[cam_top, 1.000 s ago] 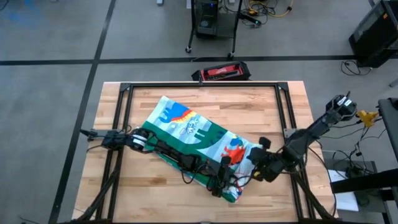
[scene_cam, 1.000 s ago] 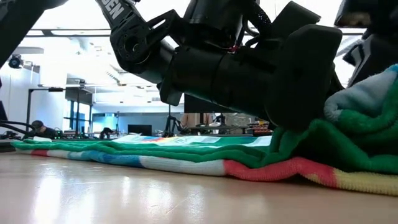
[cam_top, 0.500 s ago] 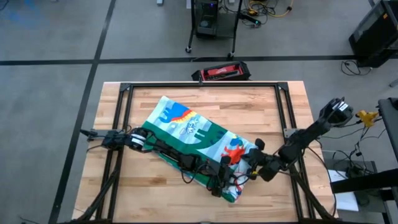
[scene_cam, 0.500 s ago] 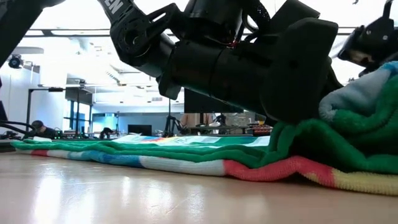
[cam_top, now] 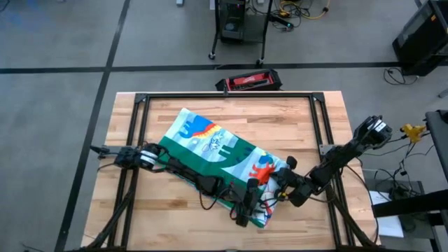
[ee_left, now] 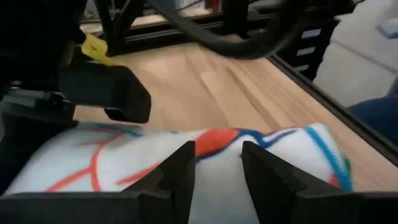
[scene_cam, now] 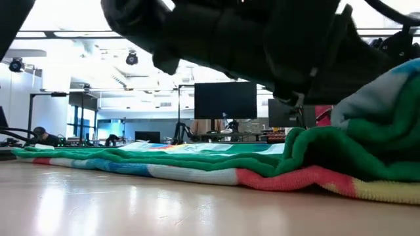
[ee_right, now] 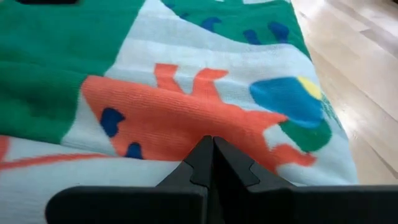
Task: Roll towel
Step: Roll the green towel
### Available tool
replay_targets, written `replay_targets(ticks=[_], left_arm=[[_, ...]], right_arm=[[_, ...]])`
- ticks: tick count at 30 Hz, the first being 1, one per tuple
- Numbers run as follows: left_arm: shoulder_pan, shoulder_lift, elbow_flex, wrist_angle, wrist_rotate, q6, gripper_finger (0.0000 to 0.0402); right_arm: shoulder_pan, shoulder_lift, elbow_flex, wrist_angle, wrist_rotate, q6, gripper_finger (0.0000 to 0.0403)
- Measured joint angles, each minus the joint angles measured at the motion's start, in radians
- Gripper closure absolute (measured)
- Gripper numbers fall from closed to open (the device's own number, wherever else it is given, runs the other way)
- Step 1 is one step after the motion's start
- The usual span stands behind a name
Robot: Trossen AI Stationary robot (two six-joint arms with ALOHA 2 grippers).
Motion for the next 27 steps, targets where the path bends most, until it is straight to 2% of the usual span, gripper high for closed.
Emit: replay_targets(ticks=[16, 24, 27], left_arm=[[-0.068, -0.01, 0.002, -0.102, -0.157, -0.078, 0.0283], [-0.098, -0.062, 0.002, -0.284, -0.318, -0.125, 0.0283], [-0.107, -0.063, 0.002, -0.297, -0.325, -0.156, 0.0283]], right_arm=[[0.027, 0.014, -0.003, 0.01, 0.03, 0.012, 0.0403], [0.027, 0.014, -0.006, 0.01, 0.033, 0.006, 0.0403], [0.027, 0.014, -0.006, 0.01, 0.035, 0.006, 0.0403]])
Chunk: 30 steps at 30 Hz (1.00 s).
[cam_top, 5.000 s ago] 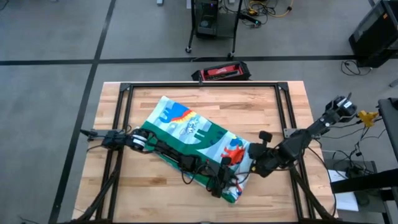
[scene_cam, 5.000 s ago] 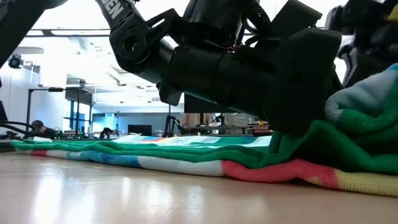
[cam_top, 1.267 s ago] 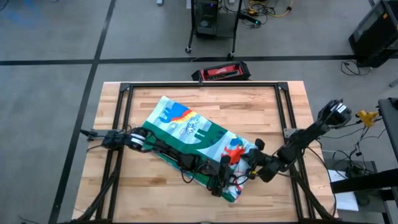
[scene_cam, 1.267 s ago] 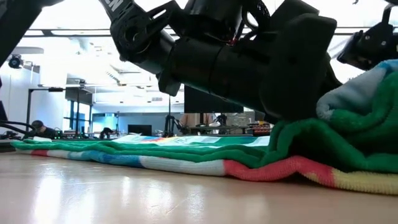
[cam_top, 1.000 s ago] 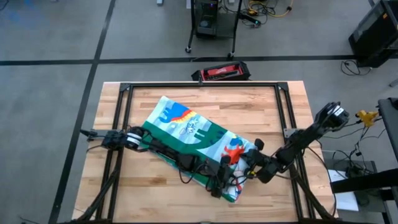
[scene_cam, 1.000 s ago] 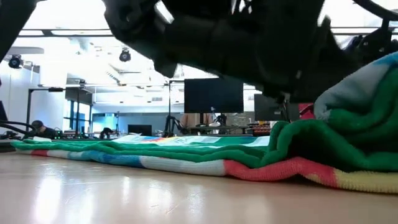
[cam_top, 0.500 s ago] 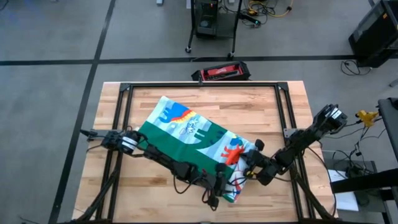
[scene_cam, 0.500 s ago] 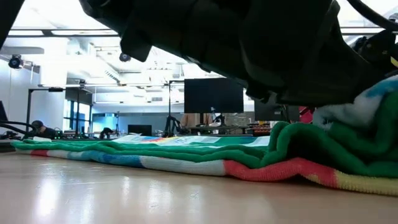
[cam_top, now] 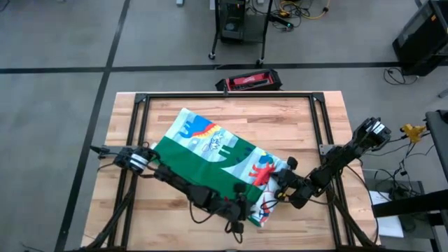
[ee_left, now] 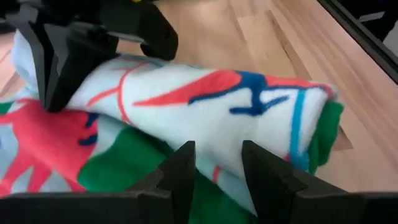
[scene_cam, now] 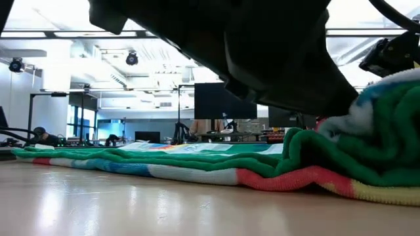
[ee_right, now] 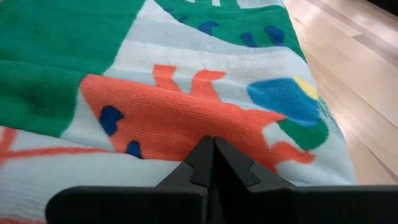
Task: Roll towel
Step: Roll the green towel
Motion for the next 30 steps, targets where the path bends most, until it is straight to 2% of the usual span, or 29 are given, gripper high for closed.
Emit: replay_targets(ticks=[5, 10, 16, 24, 30], left_arm=[[-0.017, 0.0, 0.0, -0.03, -0.019, -0.031, 0.0283], [-0.024, 0.0, -0.002, -0.126, -0.095, -0.052, 0.0283], [-0.024, 0.001, -0.01, -0.117, -0.103, -0.069, 0.0283], [-0.037, 0.029, -0.024, 0.08, -0.087, -0.053, 0.0283], [-0.049, 0.06, -0.025, 0.127, -0.081, -0.07, 0.0283]], right_arm=[[0.0, 0.0, -0.001, 0.0, 0.002, -0.001, 0.0403], [0.0, 0.0, -0.002, -0.004, 0.008, -0.008, 0.0403], [0.0, 0.0, -0.002, -0.004, 0.008, -0.015, 0.0403], [0.0, 0.0, -0.004, -0.003, 0.009, -0.011, 0.0403], [0.0, 0.0, -0.004, -0.002, 0.013, -0.009, 0.0403]])
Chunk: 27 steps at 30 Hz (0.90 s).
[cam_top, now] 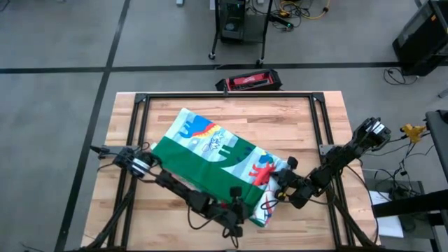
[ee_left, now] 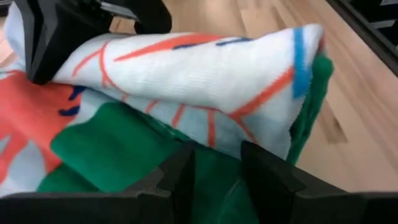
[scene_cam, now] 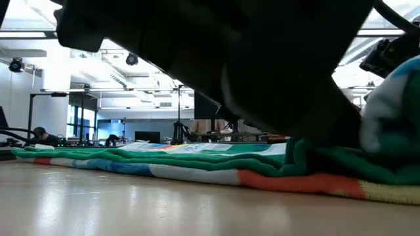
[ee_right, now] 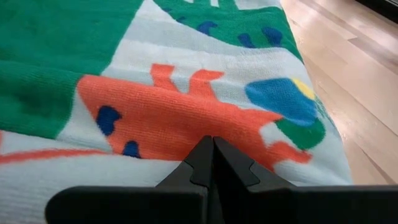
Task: Roll towel
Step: Roll the green towel
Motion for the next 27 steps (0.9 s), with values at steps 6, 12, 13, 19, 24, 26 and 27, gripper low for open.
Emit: replay_targets(ticks=[6, 12, 13, 19, 24, 26, 27], left_arm=[[-0.005, 0.021, 0.0, 0.084, 0.009, 0.0, 0.0283], [-0.006, 0.021, 0.0, 0.112, 0.029, 0.006, 0.0283], [-0.006, 0.021, -0.003, 0.113, 0.03, 0.004, 0.0283], [-0.008, 0.021, -0.042, 0.142, 0.05, -0.006, 0.0283], [-0.008, 0.021, -0.056, 0.181, 0.06, 0.009, 0.0283], [-0.008, 0.021, -0.056, 0.221, 0.06, 0.024, 0.0283], [-0.008, 0.021, -0.056, 0.227, 0.059, 0.029, 0.0283]], right_arm=[[0.0, 0.0, -0.002, 0.001, 0.002, 0.001, 0.0403], [0.0, 0.0, -0.003, 0.001, 0.003, 0.006, 0.0403], [0.0, 0.0, -0.003, 0.001, 0.003, 0.007, 0.0403], [0.0, 0.0, -0.003, 0.001, 0.004, 0.009, 0.0403], [0.0, 0.0, -0.003, 0.001, 0.004, 0.009, 0.0403], [0.0, 0.0, -0.004, 0.001, 0.004, 0.009, 0.0403], [0.0, 0.0, -0.004, 0.0, 0.004, 0.009, 0.0403]])
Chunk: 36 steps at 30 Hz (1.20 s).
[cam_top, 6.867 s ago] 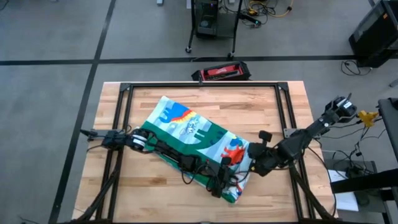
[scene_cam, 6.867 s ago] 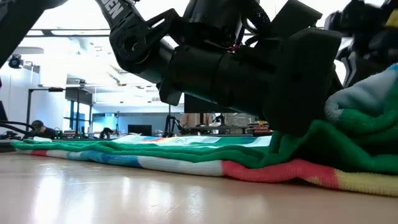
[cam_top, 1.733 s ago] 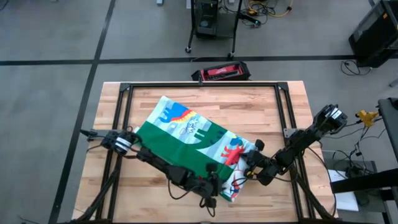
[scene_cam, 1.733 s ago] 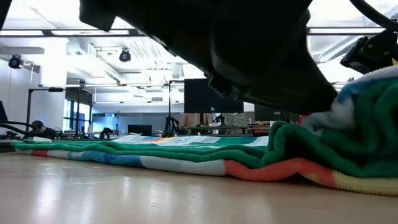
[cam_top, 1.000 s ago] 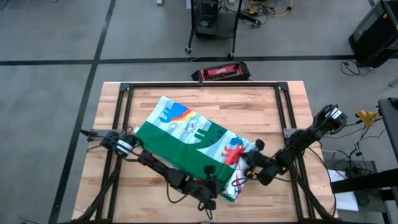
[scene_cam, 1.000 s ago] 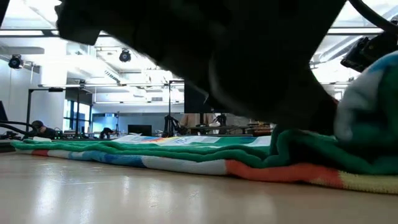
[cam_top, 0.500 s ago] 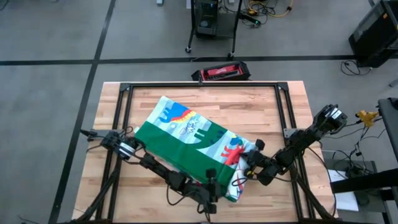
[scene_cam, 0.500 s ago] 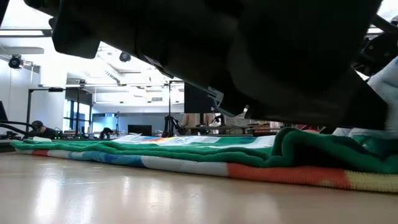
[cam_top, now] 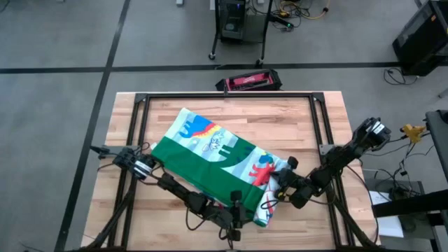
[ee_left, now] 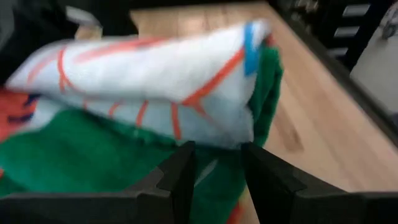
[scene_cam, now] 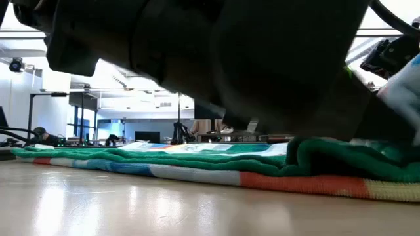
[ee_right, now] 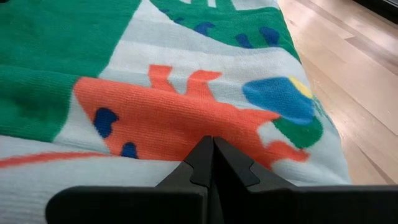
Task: Roll towel
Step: Roll the green towel
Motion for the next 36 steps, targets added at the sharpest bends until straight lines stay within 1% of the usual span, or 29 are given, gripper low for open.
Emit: replay_targets(ticks=[2, 6, 8, 14, 18, 20, 22, 24, 25, 30, 33, 36], left_arm=[[0.0, 0.0, 0.0, -0.016, -0.002, 0.001, 0.0283], [0.0, -0.015, 0.0, -0.098, -0.009, 0.002, 0.0283], [0.0, -0.037, 0.007, -0.161, -0.027, 0.001, 0.0283], [-0.004, -0.11, 0.026, -0.386, -0.031, -0.021, 0.0283], [-0.003, -0.152, 0.025, -0.448, -0.032, -0.011, 0.0288], [0.006, -0.155, 0.024, -0.437, -0.032, -0.006, 0.0306], [0.023, -0.147, 0.024, -0.397, -0.011, -0.005, 0.0339], [0.041, -0.122, 0.024, -0.332, 0.033, -0.003, 0.038], [0.049, -0.1, 0.024, -0.294, 0.04, -0.003, 0.039], [0.071, -0.017, 0.023, -0.181, 0.056, 0.004, 0.0399], [0.072, 0.012, 0.031, -0.098, 0.098, 0.024, 0.04], [0.069, 0.017, 0.031, -0.08, 0.102, 0.033, 0.0401]], right_arm=[[0.0, 0.0, 0.0, 0.0, 0.0, 0.002, 0.0403], [0.0, 0.0, 0.0, 0.0, 0.0, 0.003, 0.0403], [0.0, 0.0, -0.001, 0.0, 0.001, 0.004, 0.0403], [0.0, 0.0, -0.002, 0.0, 0.001, 0.003, 0.0403], [0.0, 0.0, -0.002, 0.001, 0.002, 0.003, 0.0403], [0.0, 0.0, -0.003, 0.001, 0.002, 0.004, 0.0403], [0.0, 0.0, -0.003, 0.001, 0.002, 0.004, 0.0403], [0.0, 0.0, -0.003, 0.001, 0.002, 0.003, 0.0403], [0.0, 0.0, -0.003, 0.001, 0.001, 0.003, 0.0403], [0.0, 0.0, -0.003, 0.001, 0.001, 0.003, 0.0403], [0.0, 0.0, -0.003, 0.001, 0.001, 0.003, 0.0403], [0.0, 0.0, -0.003, 0.0, 0.001, 0.002, 0.0403]])
